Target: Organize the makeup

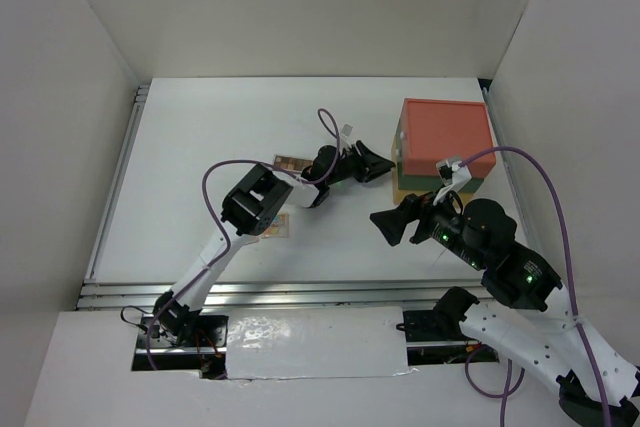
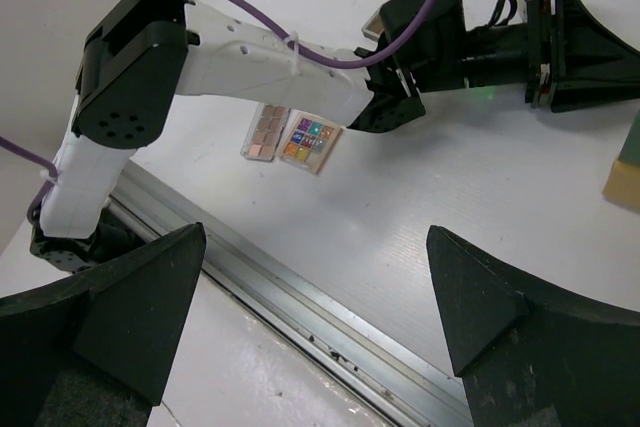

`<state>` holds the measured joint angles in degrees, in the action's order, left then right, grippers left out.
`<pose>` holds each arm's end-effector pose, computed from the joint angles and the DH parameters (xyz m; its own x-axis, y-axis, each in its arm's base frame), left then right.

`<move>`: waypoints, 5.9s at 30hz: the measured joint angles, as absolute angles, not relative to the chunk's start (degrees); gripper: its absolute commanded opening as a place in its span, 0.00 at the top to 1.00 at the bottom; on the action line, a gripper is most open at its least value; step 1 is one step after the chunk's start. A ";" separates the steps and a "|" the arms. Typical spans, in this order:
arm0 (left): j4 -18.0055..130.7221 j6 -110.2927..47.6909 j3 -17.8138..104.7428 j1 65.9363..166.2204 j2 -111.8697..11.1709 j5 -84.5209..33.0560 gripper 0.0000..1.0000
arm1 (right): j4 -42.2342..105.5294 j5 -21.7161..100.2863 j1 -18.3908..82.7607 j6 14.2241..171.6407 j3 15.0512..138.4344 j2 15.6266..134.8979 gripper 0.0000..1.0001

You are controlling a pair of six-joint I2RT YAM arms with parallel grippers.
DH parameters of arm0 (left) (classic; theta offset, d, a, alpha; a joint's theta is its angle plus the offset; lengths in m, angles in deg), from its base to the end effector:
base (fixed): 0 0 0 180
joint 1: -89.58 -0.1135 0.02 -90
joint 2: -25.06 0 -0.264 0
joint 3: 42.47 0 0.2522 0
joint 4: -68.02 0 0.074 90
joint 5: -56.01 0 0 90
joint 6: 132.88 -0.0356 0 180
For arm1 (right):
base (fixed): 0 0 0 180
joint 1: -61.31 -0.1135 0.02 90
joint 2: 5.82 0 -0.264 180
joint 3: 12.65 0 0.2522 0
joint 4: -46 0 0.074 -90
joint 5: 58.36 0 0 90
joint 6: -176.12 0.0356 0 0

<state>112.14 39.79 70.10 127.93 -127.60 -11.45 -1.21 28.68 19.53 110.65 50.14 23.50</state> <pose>0.4261 -0.3545 0.0798 -0.8588 -0.4887 -0.1540 0.1660 0.0189 -0.9859 0.0807 0.0697 0.3558 -0.4218 0.1791 -0.8888 -0.4978 0.7736 0.3921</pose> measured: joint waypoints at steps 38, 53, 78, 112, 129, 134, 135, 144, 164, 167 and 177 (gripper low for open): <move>119.18 42.11 66.97 127.86 -127.32 -10.77 0.33 | -0.73 29.12 19.53 110.48 49.40 23.52 0.00; 115.49 41.35 68.37 127.99 -127.52 -10.79 0.48 | -0.73 29.10 19.53 110.48 49.40 23.55 0.00; 114.33 41.28 69.60 128.15 -127.93 -11.30 0.80 | -0.73 29.08 19.53 110.48 49.40 23.55 0.00; 122.39 38.39 43.37 121.41 -113.99 -10.38 0.81 | 0.28 29.34 19.53 110.48 48.96 23.61 0.00; 120.23 35.36 38.65 119.93 -109.75 -10.55 0.54 | 0.56 29.60 19.53 110.48 48.96 24.01 0.00; 119.20 34.68 36.83 119.58 -107.49 -11.14 0.25 | 0.61 29.99 19.53 110.48 48.96 24.16 0.00; 118.77 34.48 36.59 119.51 -106.95 -11.27 0.23 | 0.58 30.02 19.53 110.48 48.96 24.18 0.00; 113.87 30.44 33.51 118.83 -98.10 -11.67 0.04 | 0.67 30.04 19.53 110.48 48.96 24.27 0.00; 18.97 27.09 69.14 119.36 -83.65 -58.46 0.01 | 3.99 30.89 19.51 110.78 48.33 25.60 0.00; 10.90 35.73 70.82 119.36 -88.17 -60.65 0.01 | 3.99 31.00 19.49 111.00 48.33 25.84 0.00; -5.56 50.72 90.60 119.29 -106.69 -62.20 0.01 | 3.80 30.96 19.44 110.87 48.33 22.72 0.00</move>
